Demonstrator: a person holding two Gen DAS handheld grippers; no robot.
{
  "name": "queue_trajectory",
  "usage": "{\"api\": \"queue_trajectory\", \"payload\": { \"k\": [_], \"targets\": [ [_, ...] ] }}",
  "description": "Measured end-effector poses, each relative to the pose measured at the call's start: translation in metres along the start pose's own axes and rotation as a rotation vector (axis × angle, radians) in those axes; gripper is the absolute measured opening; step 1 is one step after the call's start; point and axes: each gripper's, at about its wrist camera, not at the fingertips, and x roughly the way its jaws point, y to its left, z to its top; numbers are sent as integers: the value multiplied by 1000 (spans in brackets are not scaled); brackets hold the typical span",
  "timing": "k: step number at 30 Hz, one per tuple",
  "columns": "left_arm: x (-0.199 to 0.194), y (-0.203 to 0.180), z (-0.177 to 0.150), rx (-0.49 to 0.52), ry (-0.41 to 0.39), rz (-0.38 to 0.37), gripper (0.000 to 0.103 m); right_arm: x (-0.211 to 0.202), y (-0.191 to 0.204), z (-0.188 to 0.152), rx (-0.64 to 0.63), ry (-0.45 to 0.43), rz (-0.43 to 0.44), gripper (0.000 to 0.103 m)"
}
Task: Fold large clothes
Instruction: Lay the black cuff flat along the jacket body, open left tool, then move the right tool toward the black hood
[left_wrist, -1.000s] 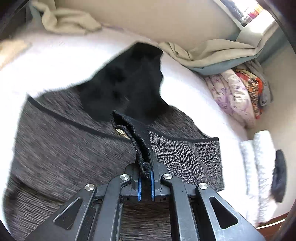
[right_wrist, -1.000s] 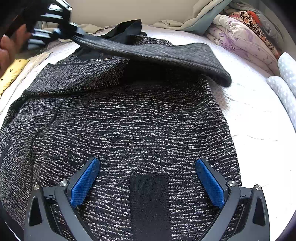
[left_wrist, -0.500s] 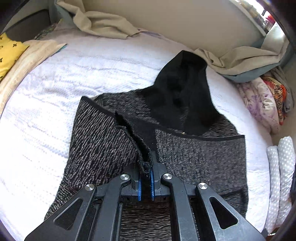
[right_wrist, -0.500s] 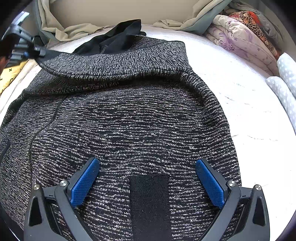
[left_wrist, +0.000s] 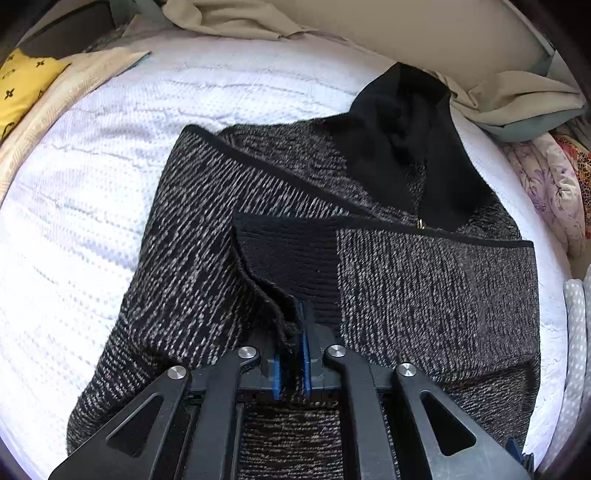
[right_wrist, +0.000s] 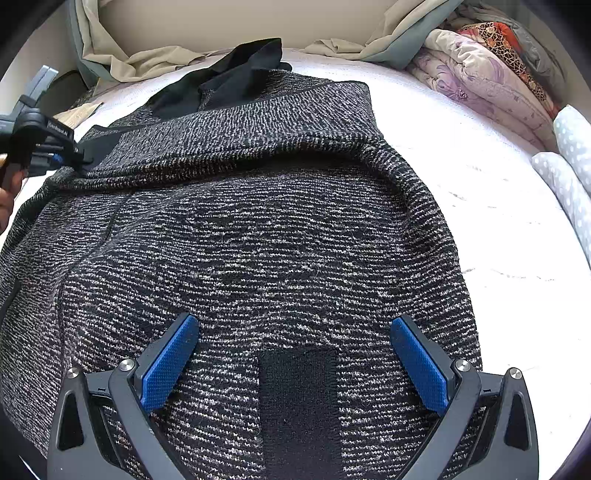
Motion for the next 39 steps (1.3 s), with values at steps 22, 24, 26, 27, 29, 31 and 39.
{"api": "queue_trajectory", "payload": {
  "k": [22,24,26,27,29,31,39],
  "targets": [
    [-4,-10,-30,78,-13,49,49,-1,1,-1,2,0,0,103],
    [-10,-14,-30,91,-25,55,56,-1,0,0,1,1,-2,103],
    [-26,-20,-42,120,-58,82,78,-1,1,0,1,0,-1,103],
    [-34,-22,-49,137,-72,96,83,-1,0,0,2,0,-1,103],
    [-51,-29,-76,177,-97,106,88,-1,1,0,2,-1,0,103],
    [-58,-37,-102,235,-86,118,88,-1,1,0,1,1,0,103],
    [-38,-28,-164,272,-7,160,94,-3,3,-2,-9,1,-1,103]
  ]
}}
